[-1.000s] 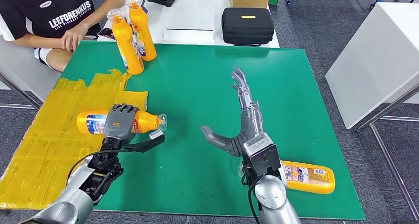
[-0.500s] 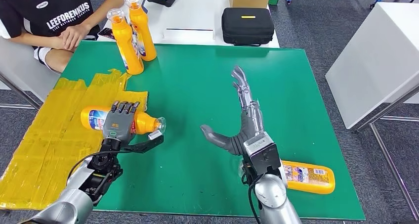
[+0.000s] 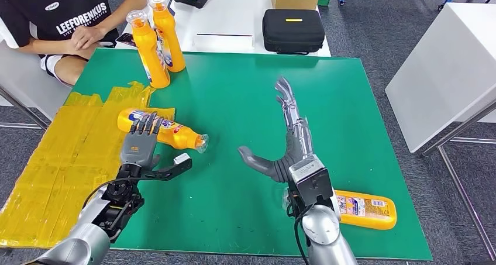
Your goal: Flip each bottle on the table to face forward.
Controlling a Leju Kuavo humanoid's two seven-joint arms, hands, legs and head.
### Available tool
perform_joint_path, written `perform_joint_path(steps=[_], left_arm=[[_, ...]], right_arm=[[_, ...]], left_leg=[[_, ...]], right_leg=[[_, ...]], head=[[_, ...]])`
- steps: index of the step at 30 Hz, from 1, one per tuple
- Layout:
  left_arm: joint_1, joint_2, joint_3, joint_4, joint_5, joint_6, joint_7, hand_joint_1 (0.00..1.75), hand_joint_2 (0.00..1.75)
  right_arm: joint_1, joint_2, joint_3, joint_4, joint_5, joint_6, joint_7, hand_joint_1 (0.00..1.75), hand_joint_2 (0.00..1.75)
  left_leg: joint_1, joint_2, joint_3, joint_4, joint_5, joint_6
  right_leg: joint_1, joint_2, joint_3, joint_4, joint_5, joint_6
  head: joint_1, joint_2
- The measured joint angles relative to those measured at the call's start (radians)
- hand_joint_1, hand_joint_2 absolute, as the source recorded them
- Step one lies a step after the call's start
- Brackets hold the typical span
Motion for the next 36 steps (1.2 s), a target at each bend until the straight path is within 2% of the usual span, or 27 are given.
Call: perform_joint_path(steps=[12, 16, 19, 21, 25, 27, 28, 30, 32, 34, 36], left_arm=[[0.002, -0.016, 0.053, -0.017, -0.022, 0.03, -0.019, 0.0, 1.75], [0.008, -0.015, 0.06, -0.084, -0.022, 0.045, -0.018, 0.0, 1.75], [0.03, -0.014, 0.058, -0.194, -0.022, 0.037, -0.007, 0.0, 1.75], [0.053, -0.002, 0.039, -0.292, -0.022, 0.012, 0.053, 0.0, 1.75], [0.07, 0.065, -0.108, -0.484, -0.024, -0.057, 0.307, 0.0, 1.75], [0.075, 0.094, -0.184, -0.556, -0.024, -0.071, 0.357, 0.0, 1.75], [0.08, 0.102, -0.212, -0.584, -0.025, -0.072, 0.356, 0.0, 1.75], [0.102, 0.108, -0.244, -0.646, -0.025, -0.062, 0.303, 0.0, 1.75], [0.133, 0.099, -0.242, -0.709, -0.023, -0.044, 0.199, 0.0, 1.75], [0.162, 0.077, -0.218, -0.758, 0.024, -0.031, 0.08, 0.0, 1.75], [0.19, 0.05, -0.185, -0.8, 0.163, -0.04, -0.08, 0.0, 1.75]], right_arm=[[0.004, 0.002, -0.021, 0.0, -0.003, -0.001, 0.0, 0.0, 1.75], [0.007, 0.002, -0.03, 0.0, -0.004, -0.003, -0.002, 0.0, 1.75], [0.012, 0.007, -0.041, 0.0, -0.004, -0.004, -0.004, 0.0, 1.75], [0.015, 0.009, -0.048, 0.0, -0.002, -0.005, -0.006, 0.0, 1.75], [0.021, 0.011, -0.064, 0.0, 0.003, -0.011, -0.01, 0.0, 1.75], [0.022, 0.012, -0.069, 0.0, 0.02, -0.02, -0.012, 0.0, 1.75], [0.023, 0.013, -0.07, 0.0, 0.033, -0.027, -0.013, 0.0, 1.75], [0.025, 0.015, -0.072, -0.002, 0.081, -0.053, -0.008, 0.0, 1.75], [0.033, 0.015, -0.075, -0.011, 0.148, -0.087, 0.004, 0.0, 1.75], [0.039, 0.015, -0.077, -0.023, 0.216, -0.112, 0.024, 0.0, 1.75], [0.044, 0.011, -0.075, -0.034, 0.307, -0.126, 0.057, 0.0, 1.75]], left_leg=[[0.0, 0.0, 0.0, 0.0, 0.0, 0.0], [0.0, 0.0, 0.0, 0.0, 0.0, 0.0], [0.0, 0.0, 0.0, 0.0, 0.0, 0.0], [0.0, 0.0, 0.0, 0.0, 0.0, 0.0], [0.0, 0.0, -0.001, 0.0, 0.0, 0.0], [0.0, -0.001, -0.001, 0.0, 0.0, 0.0], [0.0, -0.001, -0.001, 0.0, 0.0, 0.0], [0.0, -0.001, 0.0, 0.0, 0.0, 0.0], [-0.001, 0.0, 0.0, 0.0, 0.0, 0.0], [-0.001, 0.0, -0.001, 0.0, 0.0, 0.0], [-0.001, 0.0, 0.0, 0.0, 0.0, 0.0]], right_leg=[[0.0, 0.0, 0.0, 0.0, 0.0, 0.0], [0.0, 0.0, 0.0, 0.0, 0.0, 0.0], [0.0, 0.0, 0.0, 0.0, 0.0, 0.0], [0.0, 0.0, 0.0, 0.0, 0.0, 0.0], [0.0, 0.0, 0.0, 0.0, 0.0, 0.0], [0.0, -0.001, 0.0, 0.0, 0.0, 0.0], [0.0, -0.001, 0.0, 0.0, 0.0, 0.0], [0.0, 0.0, 0.0, 0.0, 0.0, 0.0], [-0.001, 0.0, 0.0, 0.0, 0.0, 0.0], [-0.001, 0.0, 0.0, 0.0, 0.0, 0.0], [-0.001, 0.0, 0.0, 0.0, 0.0, 0.0]], head=[[0.0, 0.0], [0.0, 0.0], [0.0, 0.0], [0.0, 0.0], [0.0, 0.0], [0.0, 0.0], [0.0, 0.0], [0.0, 0.0], [0.0, 0.0], [0.0, 0.0], [0.0, 0.0]])
